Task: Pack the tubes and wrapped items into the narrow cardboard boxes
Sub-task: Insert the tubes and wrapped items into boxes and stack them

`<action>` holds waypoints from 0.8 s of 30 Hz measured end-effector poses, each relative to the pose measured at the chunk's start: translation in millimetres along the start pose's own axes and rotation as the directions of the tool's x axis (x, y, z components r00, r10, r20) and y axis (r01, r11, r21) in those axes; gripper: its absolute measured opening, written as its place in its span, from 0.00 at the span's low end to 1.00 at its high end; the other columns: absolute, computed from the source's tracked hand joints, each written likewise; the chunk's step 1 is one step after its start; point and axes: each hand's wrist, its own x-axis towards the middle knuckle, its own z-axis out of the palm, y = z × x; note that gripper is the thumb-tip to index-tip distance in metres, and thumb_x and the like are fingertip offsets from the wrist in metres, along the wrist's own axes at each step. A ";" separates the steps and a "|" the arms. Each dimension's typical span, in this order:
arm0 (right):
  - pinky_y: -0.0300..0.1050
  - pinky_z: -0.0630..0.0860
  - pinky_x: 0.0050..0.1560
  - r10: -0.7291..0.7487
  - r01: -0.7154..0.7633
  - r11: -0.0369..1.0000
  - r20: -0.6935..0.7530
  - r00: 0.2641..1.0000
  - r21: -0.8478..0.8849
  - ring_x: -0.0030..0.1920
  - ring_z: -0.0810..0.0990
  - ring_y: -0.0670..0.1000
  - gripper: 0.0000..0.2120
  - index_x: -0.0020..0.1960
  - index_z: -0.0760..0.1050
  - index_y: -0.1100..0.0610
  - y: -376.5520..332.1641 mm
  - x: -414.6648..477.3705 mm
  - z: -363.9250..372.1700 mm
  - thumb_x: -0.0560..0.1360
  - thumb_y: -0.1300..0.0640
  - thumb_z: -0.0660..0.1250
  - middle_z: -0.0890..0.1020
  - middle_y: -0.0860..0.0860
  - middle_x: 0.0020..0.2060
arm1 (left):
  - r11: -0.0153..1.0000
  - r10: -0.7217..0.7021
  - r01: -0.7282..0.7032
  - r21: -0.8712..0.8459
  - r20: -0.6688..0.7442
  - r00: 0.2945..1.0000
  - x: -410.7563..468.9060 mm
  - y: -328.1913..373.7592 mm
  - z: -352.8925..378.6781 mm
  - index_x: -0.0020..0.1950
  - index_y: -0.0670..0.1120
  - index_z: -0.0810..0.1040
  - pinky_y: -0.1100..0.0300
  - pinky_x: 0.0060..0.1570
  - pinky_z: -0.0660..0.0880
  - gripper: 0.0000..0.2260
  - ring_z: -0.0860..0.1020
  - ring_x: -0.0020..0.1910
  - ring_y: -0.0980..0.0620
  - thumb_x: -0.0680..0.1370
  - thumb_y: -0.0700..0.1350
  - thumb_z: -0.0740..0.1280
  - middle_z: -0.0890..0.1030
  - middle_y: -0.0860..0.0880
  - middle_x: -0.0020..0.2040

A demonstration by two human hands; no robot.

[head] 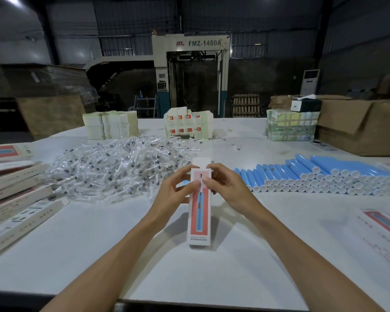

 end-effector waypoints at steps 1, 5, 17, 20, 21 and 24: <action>0.45 0.81 0.49 0.003 -0.003 1.000 0.005 1.000 -0.003 0.49 0.85 0.54 0.06 0.58 0.79 0.41 0.0 -0.4 -0.3 0.82 0.49 0.70 0.85 0.54 0.47 | 1.000 -0.004 0.005 0.003 -0.005 1.000 -0.4 0.0 0.4 0.67 0.61 0.83 0.54 0.49 0.85 0.16 0.87 0.57 0.46 0.80 0.52 0.75 0.86 0.48 0.58; 0.49 0.83 0.49 0.027 -0.023 0.998 -0.061 0.998 0.054 0.48 0.87 0.56 0.10 0.60 0.78 0.48 -3.4 0.8 -1.7 0.83 0.46 0.67 0.85 0.54 0.47 | 1.000 -0.019 0.019 0.014 -0.001 1.000 -1.3 1.4 3.8 0.66 0.61 0.83 0.52 0.48 0.85 0.16 0.87 0.55 0.46 0.78 0.54 0.75 0.87 0.48 0.57; 0.46 0.80 0.36 0.013 -0.017 1.000 -0.192 0.981 -0.022 0.34 0.81 0.53 0.08 0.57 0.82 0.55 -6.7 2.3 -15.3 0.85 0.62 0.65 0.86 0.56 0.39 | 0.998 -0.055 0.052 0.047 0.065 0.996 -4.5 2.0 10.1 0.70 0.59 0.82 0.56 0.45 0.84 0.20 0.88 0.53 0.46 0.78 0.55 0.75 0.86 0.47 0.56; 0.49 0.81 0.36 -0.034 0.021 0.997 -0.171 0.985 -0.076 0.36 0.82 0.56 0.10 0.54 0.83 0.57 -8.0 1.1 -17.4 0.84 0.66 0.64 0.86 0.54 0.43 | 0.997 -0.042 0.037 0.066 0.075 0.996 -5.4 2.8 9.8 0.68 0.61 0.82 0.57 0.44 0.83 0.17 0.88 0.52 0.47 0.79 0.54 0.74 0.86 0.47 0.55; 0.49 0.82 0.38 -0.036 0.021 0.995 -0.155 0.987 -0.097 0.37 0.83 0.57 0.10 0.54 0.83 0.57 -7.8 0.7 -18.3 0.84 0.66 0.63 0.86 0.54 0.43 | 0.997 -0.038 0.032 0.075 0.075 0.996 -5.7 2.6 10.0 0.68 0.62 0.82 0.57 0.45 0.83 0.17 0.88 0.52 0.47 0.79 0.55 0.74 0.86 0.47 0.54; 0.49 0.84 0.46 -0.014 0.004 0.996 -0.107 0.994 -0.090 0.44 0.86 0.58 0.10 0.57 0.81 0.57 -8.8 -0.3 -20.0 0.86 0.62 0.61 0.86 0.52 0.49 | 0.996 -0.028 0.023 0.083 0.061 0.998 -5.4 2.9 10.1 0.69 0.61 0.81 0.57 0.45 0.83 0.18 0.88 0.53 0.46 0.79 0.56 0.74 0.86 0.48 0.54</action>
